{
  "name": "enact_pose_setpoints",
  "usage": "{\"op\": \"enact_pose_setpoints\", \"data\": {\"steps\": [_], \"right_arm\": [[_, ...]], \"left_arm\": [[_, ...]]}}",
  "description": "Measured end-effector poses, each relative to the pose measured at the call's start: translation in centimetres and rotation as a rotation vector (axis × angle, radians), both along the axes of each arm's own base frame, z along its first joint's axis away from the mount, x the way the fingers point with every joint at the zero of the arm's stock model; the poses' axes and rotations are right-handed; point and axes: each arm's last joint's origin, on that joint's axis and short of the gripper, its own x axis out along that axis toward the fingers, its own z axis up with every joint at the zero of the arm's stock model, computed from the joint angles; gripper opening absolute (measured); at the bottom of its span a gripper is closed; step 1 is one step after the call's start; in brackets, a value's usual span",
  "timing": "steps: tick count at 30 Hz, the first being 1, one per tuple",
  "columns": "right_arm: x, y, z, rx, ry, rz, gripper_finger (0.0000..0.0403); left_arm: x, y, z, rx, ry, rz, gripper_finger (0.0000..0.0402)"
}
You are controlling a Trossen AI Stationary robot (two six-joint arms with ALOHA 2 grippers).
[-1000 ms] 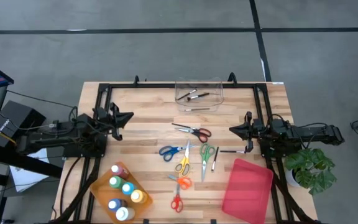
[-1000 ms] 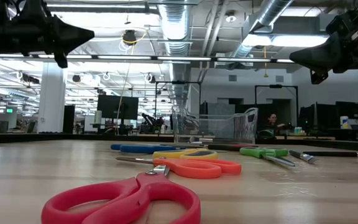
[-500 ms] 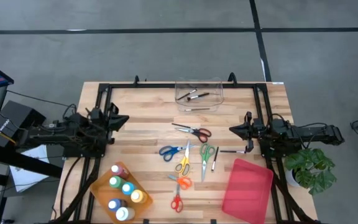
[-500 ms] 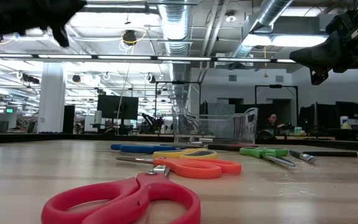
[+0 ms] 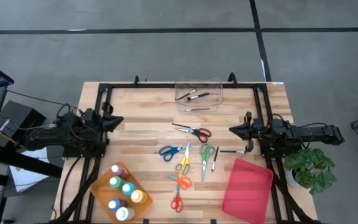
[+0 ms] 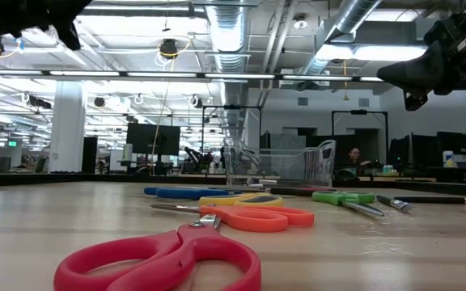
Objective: Pick & Place Paint Supplies
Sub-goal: Put the eyeshadow brush into the transparent bin
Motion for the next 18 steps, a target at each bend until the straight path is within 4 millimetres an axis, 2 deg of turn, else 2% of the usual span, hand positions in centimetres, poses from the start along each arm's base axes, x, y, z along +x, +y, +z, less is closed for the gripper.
{"op": "enact_pose_setpoints", "data": {"steps": [7,13,18], "right_arm": [[0.0,0.0,-0.1,0.000,0.011,0.001,0.0008],[0.0,0.0,-0.1,-0.008,0.012,0.001,0.0017],[0.0,0.0,-0.1,-0.008,0.012,0.001,0.0056]], "left_arm": [[1.3,0.2,-4.7,-0.039,0.124,0.017,0.0000],[1.7,0.2,-6.3,-0.089,0.294,0.007,0.0000],[1.7,0.1,-6.8,-0.130,0.339,-0.017,0.0000]]}}
